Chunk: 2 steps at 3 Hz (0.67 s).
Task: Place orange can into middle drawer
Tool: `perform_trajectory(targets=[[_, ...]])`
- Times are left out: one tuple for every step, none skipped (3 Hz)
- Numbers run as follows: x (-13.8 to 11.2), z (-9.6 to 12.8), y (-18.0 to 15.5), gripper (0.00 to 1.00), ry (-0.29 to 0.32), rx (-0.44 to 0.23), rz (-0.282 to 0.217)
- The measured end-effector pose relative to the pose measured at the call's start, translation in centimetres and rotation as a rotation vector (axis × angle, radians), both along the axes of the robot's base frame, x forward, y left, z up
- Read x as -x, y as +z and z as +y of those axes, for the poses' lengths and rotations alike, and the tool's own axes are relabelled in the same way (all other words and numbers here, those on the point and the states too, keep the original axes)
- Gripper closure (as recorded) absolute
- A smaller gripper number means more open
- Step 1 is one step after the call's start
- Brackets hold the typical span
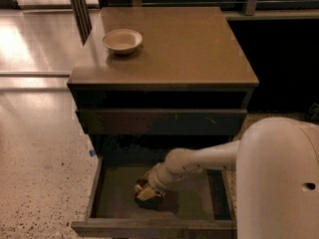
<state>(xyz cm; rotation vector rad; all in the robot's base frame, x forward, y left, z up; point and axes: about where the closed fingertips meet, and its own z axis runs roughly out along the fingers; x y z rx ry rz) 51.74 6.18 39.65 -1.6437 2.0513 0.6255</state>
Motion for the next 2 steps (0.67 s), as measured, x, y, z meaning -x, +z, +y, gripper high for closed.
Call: perform_trajectory(targets=[[0.0, 0.0, 0.0, 0.27, 0.0, 0.0, 0.0], [0.0, 0.0, 0.0, 0.03, 0.0, 0.0, 0.0]])
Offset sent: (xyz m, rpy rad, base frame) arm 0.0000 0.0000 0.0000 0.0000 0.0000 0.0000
